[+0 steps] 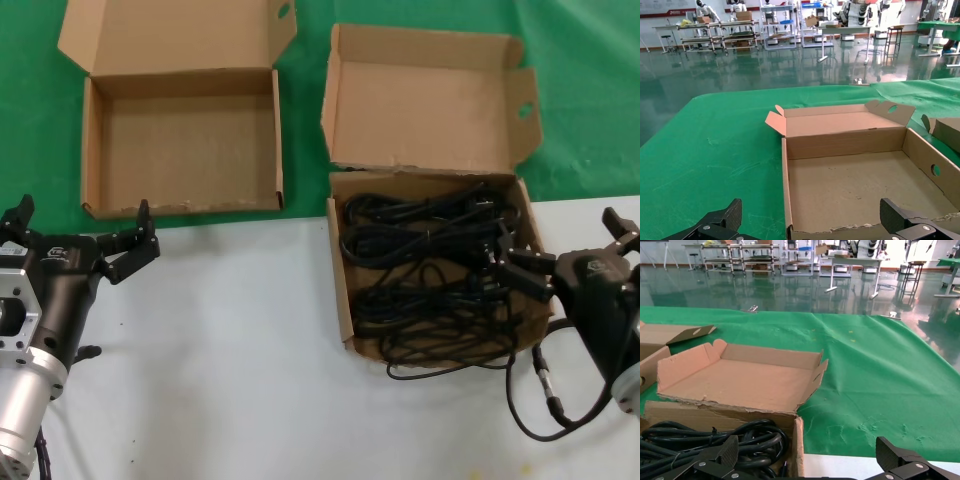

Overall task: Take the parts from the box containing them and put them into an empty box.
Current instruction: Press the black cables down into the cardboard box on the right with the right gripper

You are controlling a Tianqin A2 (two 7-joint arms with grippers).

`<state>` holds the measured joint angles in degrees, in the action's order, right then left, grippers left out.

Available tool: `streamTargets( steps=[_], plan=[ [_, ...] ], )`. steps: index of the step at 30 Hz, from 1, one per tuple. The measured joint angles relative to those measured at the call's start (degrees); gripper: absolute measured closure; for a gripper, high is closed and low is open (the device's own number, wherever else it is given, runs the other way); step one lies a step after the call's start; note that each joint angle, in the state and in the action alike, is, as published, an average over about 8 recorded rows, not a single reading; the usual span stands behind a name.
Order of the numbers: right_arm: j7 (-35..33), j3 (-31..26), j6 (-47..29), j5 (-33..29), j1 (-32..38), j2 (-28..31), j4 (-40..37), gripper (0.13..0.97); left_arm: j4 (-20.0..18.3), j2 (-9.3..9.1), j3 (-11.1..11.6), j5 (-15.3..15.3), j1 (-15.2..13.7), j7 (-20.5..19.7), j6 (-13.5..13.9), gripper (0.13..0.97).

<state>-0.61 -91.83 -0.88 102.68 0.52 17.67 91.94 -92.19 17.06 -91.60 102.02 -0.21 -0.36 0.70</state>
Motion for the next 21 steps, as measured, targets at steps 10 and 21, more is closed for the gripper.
streamTargets(
  steps=[10,21],
  plan=[
    [0.0,0.0,0.0,0.0,0.0,0.0,0.0,0.129,0.0,0.00,0.0,0.0,0.0,0.0,0.0,0.132],
    [0.0,0.0,0.0,0.0,0.0,0.0,0.0,0.129,0.0,0.00,0.0,0.0,0.0,0.0,0.0,0.132]
  ],
)
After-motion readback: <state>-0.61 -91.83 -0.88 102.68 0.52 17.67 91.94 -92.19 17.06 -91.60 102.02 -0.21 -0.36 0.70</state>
